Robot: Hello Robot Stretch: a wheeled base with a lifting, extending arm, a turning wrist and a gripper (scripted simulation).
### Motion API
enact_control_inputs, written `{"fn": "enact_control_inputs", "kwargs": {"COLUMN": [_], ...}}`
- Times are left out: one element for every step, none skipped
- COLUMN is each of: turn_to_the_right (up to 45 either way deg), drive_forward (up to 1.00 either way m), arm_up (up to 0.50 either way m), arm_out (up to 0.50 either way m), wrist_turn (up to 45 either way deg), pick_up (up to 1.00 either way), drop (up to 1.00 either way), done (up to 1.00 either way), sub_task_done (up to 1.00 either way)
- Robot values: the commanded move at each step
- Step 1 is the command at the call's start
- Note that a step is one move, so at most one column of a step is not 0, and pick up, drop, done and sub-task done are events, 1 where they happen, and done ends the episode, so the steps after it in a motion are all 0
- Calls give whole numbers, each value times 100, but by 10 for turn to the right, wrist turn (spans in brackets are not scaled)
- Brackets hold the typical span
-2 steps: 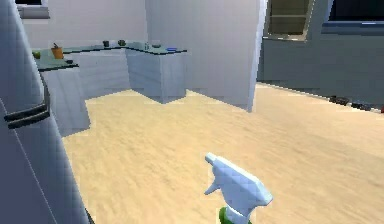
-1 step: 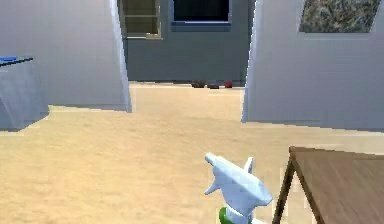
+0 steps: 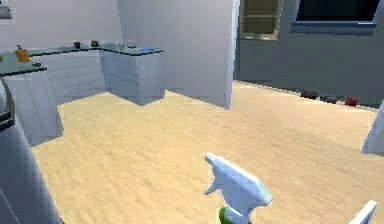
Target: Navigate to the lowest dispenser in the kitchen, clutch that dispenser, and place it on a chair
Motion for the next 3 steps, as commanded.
{"fn": "enact_control_inputs", "kwargs": {"turn_to_the_right": [0, 0, 0], "drive_forward": [0, 0, 0], "arm_up": [0, 0, 0], "arm_out": [38, 0, 0], "wrist_turn": [0, 450, 150], "pick_up": [0, 0, 0], "drop": [0, 0, 0], "done": [0, 0, 0], "sub_task_done": [0, 0, 0]}}
